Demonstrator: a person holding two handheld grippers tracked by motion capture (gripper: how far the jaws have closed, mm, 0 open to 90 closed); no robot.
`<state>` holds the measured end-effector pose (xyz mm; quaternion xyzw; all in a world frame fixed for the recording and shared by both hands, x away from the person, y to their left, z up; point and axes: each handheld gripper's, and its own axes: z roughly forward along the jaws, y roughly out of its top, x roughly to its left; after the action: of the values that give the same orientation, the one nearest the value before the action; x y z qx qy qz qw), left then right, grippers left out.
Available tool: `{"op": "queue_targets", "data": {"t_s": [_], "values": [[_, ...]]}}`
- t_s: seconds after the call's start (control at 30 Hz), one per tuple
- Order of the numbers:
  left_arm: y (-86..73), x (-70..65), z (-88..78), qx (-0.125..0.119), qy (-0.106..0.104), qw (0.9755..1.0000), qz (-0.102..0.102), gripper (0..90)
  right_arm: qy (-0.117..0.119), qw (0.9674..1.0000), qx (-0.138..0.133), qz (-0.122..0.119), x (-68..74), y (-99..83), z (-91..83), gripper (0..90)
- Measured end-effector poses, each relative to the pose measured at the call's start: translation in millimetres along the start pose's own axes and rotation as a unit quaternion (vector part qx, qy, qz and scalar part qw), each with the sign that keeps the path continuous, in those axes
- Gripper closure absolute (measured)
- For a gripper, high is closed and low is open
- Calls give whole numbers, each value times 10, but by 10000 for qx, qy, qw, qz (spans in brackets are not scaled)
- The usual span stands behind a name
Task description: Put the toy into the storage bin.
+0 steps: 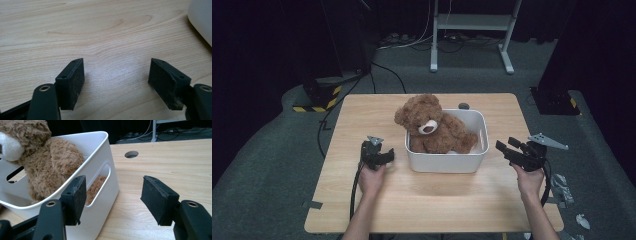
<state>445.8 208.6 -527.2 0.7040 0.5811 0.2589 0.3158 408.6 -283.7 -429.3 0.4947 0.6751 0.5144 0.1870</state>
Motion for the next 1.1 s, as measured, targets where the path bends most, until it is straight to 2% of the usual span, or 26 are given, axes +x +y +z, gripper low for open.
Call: {"op": "queue_targets", "data": {"t_s": [0.33,1.1], "values": [[0,0,0,0,0,10000,2,288,4,9999,42,96,-28,-70,2,368],[0,0,0,1,1,10000,1,288,-52,9998,127,139,-62,-164,13,369]]}}
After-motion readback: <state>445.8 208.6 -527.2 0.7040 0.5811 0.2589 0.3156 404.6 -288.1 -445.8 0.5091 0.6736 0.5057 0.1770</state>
